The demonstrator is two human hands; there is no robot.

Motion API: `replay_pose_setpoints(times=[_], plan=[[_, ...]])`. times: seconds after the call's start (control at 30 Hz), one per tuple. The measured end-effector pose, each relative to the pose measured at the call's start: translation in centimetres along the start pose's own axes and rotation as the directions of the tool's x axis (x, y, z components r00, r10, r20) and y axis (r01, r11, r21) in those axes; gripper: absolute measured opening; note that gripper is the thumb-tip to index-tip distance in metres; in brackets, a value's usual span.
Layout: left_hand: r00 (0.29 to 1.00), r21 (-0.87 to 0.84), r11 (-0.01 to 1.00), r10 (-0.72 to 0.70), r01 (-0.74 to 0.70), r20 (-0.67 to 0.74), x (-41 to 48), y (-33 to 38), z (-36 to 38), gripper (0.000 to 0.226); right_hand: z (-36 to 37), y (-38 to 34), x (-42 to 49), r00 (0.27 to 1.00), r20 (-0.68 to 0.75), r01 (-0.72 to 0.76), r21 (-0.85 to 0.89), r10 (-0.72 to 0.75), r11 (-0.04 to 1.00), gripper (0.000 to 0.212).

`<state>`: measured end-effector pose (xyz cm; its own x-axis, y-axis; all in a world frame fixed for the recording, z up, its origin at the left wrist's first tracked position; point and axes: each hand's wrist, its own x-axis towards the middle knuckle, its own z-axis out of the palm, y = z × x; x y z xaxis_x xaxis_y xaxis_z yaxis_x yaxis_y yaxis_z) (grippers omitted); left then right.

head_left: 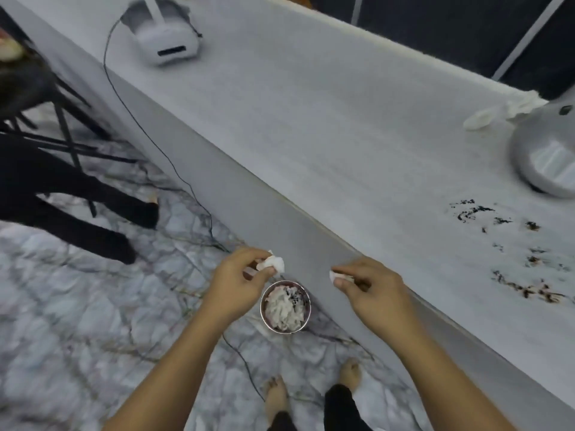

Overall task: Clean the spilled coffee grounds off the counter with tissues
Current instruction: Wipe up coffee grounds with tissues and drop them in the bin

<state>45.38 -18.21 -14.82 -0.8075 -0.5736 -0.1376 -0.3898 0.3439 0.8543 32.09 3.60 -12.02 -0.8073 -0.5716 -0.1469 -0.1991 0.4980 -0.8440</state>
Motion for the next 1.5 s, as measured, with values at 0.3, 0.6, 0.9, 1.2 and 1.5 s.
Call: replay_pose_setpoints(times=[0.3, 0.6, 0.9, 1.2, 1.5], plan=[[0.954, 0.04, 0.96, -0.281, 0.279, 0.1, -1.9, -21.8, 9.2, 0.026, 15.6, 17.9, 2.9, 0.947, 0.142, -0.271, -0.125, 0.287, 0.955, 0.021], [0.941, 0.2, 0.927, -0.334, 0.318, 0.051, 4.3, -47.2, 29.9, 0.018, 34.9, 44.3, 10.3, 0.946, 0.06, -0.298, -0.22, 0.317, 0.929, 0.014], [0.877, 0.603, 0.74, -0.462, 0.3, 0.131, 8.6, -54.1, 36.1, 0.017, 40.3, 54.7, 10.5, 0.96, 0.275, 0.217, -0.608, -0.054, 0.764, 0.026], [0.859, 0.268, 0.852, -0.495, 0.45, 0.129, -0.1, -34.3, 22.3, 0.024, 24.4, 31.9, 3.4, 0.815, 0.396, -0.252, -0.413, 0.422, 0.875, 0.018], [0.932, 0.059, 0.979, -0.205, 0.196, 0.3, -7.0, -6.7, 9.5, 0.016, 5.3, 7.4, -6.7, 0.92, 0.321, -0.127, -0.298, 0.225, 0.946, 0.023]])
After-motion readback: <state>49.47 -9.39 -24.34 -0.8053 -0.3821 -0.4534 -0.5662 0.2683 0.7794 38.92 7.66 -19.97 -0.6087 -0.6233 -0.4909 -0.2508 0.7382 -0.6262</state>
